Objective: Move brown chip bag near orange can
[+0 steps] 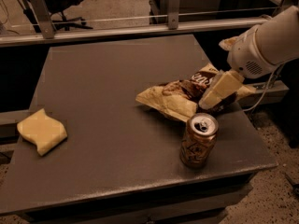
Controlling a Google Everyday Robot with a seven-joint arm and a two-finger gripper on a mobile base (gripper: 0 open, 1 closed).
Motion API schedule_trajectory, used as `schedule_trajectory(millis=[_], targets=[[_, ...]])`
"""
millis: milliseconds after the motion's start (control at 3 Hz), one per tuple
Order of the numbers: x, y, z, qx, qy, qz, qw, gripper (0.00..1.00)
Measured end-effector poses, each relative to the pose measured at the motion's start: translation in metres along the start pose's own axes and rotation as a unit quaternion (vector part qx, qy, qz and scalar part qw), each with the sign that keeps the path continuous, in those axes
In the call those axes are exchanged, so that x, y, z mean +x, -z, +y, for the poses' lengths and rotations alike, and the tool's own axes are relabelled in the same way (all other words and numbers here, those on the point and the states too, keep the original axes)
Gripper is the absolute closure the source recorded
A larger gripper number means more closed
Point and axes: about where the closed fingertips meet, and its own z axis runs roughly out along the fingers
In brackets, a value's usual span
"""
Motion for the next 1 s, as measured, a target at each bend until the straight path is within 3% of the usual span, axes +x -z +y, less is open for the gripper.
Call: schedule_trajectory(millis=[333,667,1000], targets=[[0.013,0.018,-0.039,0.023,-0.022,-0.035,0.9989,0.00],[0.020,0.049,-0.080,0.060,-0.031,-0.098,0.9929,0.00],[0.018,0.089,-0.100,0.086,-0.032,-0.180,0.9794,0.00]])
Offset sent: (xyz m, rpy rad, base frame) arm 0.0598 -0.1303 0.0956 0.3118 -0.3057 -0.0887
